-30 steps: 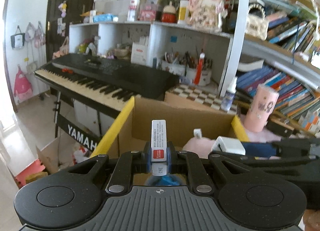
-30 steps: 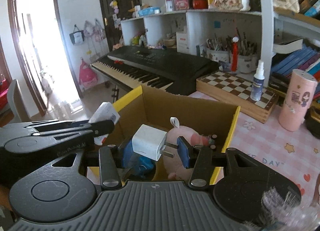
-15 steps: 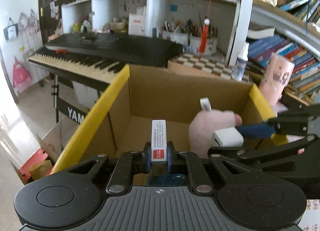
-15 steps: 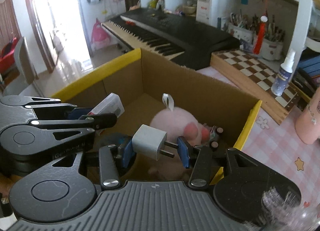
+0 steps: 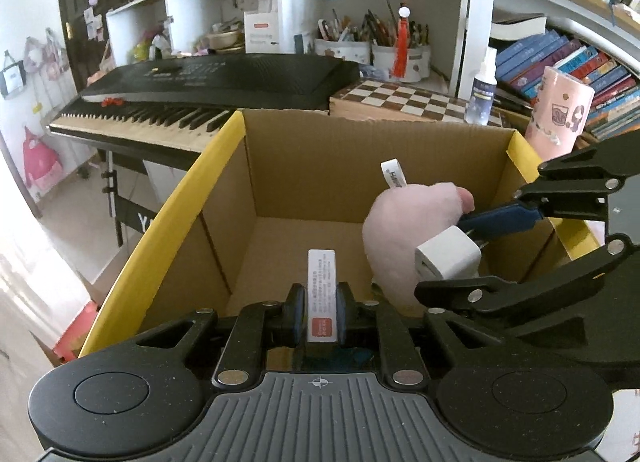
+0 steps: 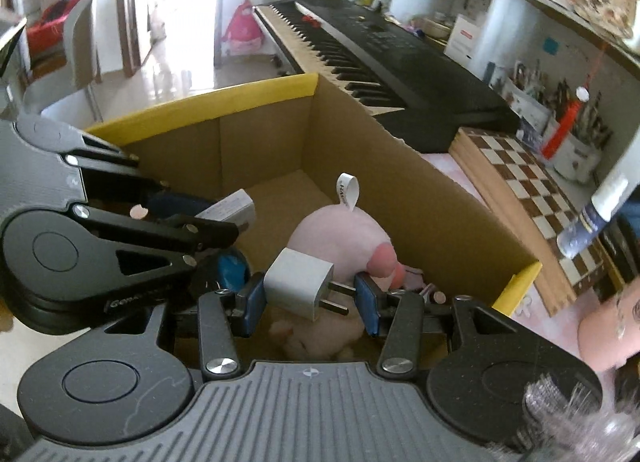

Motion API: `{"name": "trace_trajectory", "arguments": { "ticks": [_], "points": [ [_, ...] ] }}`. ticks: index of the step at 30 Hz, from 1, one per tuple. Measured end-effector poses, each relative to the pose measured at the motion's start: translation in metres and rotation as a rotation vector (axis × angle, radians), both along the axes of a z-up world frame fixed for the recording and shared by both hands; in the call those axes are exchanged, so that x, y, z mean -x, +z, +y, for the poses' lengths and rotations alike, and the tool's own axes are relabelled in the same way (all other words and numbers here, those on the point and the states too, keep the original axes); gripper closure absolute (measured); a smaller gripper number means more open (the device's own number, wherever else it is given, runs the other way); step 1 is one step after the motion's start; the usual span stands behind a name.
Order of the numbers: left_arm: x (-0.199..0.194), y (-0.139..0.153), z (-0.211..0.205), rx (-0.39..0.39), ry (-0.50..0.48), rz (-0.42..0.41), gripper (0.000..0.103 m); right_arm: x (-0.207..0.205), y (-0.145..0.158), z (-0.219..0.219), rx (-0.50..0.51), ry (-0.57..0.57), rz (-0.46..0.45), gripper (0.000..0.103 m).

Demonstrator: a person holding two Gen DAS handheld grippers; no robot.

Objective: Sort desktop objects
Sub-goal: 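Lower both tools into the yellow box and open them to release the items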

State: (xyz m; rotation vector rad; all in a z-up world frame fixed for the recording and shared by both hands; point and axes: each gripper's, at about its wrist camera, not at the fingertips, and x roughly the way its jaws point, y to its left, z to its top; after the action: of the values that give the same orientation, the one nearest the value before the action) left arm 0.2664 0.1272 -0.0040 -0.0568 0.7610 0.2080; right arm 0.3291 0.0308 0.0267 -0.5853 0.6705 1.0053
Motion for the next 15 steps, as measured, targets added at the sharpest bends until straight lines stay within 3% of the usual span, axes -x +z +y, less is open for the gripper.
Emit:
{"name": "trace_trajectory", "arguments": {
  "ticks": [5, 10, 15],
  "points": [
    [0.005, 0.001, -0.004, -0.028, 0.009, -0.013, 0.079, -0.003, -0.004, 0.001, 0.007, 0.010, -0.008, 0.058],
    [0.011, 0.006, -0.003, -0.061, 0.046, -0.036, 0.059, -0.009, -0.002, 0.001, -0.012, -0.019, 0.013, 0.055],
    [0.015, 0.010, 0.000, -0.049, 0.049, -0.061, 0.050, -0.008, 0.001, -0.007, -0.044, -0.064, 0.018, 0.055]
  ]
}}
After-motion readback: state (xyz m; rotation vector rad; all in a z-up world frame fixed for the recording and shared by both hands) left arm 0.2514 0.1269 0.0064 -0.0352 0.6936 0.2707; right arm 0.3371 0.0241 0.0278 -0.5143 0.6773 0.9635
